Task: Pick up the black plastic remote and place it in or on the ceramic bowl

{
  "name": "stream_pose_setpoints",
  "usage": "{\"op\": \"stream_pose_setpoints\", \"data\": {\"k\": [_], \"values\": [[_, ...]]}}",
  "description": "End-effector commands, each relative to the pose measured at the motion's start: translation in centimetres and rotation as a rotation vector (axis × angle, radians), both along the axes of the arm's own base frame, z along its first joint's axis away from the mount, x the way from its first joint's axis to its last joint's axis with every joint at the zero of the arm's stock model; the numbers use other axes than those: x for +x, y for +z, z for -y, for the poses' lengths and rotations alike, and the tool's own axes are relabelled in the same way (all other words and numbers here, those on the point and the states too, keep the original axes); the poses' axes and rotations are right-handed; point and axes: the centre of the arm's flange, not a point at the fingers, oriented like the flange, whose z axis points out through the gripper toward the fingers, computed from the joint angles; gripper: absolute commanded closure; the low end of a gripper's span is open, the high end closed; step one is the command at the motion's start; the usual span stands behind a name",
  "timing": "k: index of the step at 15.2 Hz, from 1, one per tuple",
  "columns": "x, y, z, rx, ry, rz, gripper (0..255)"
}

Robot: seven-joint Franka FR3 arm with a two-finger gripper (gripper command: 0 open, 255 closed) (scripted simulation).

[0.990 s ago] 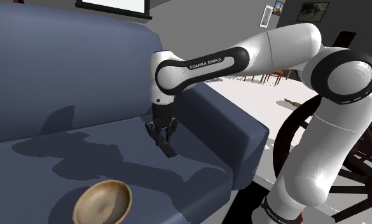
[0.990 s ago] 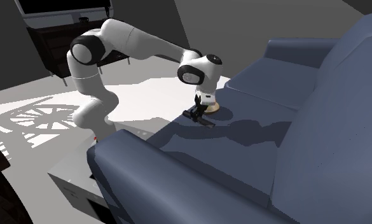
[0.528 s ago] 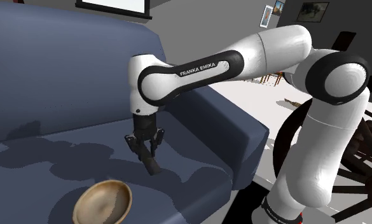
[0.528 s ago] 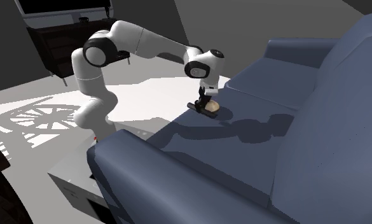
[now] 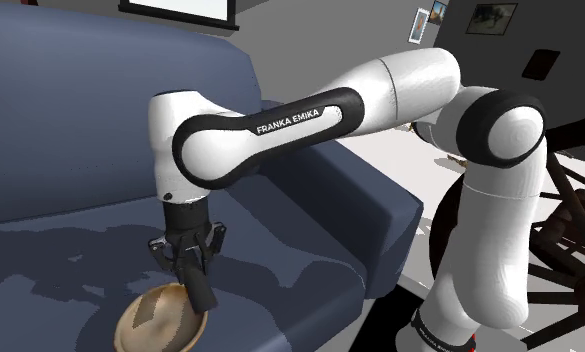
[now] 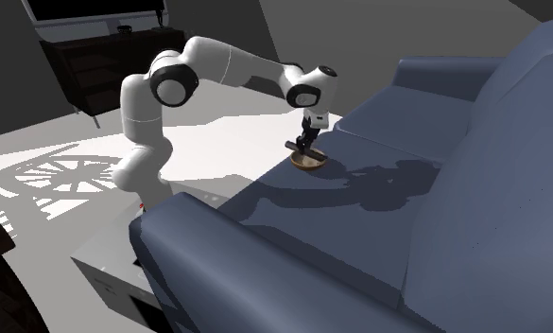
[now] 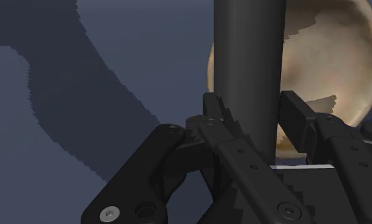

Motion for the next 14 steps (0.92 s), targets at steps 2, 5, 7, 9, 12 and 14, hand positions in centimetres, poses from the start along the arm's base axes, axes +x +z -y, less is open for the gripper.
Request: {"op": "stream_pose_setpoints", "data": {"k": [2,5,7,9,12,14], "values": [[-0.5,-0.3,-4.0,0.0,-0.002,0.0,255],[-0.7,-0.9,-6.9,0.0,-0.002,0.0,255],[-0.7,-2.0,-6.9,0.0,-0.002,0.0,255],[-0.7,-3.0,-6.9,0.0,-0.002,0.0,255],[-0.7,-4.6,-6.9,0.0,-0.002,0.0,255],[-0.7,-5.7,-6.9,0.0,-0.002,0.0,255]]}}
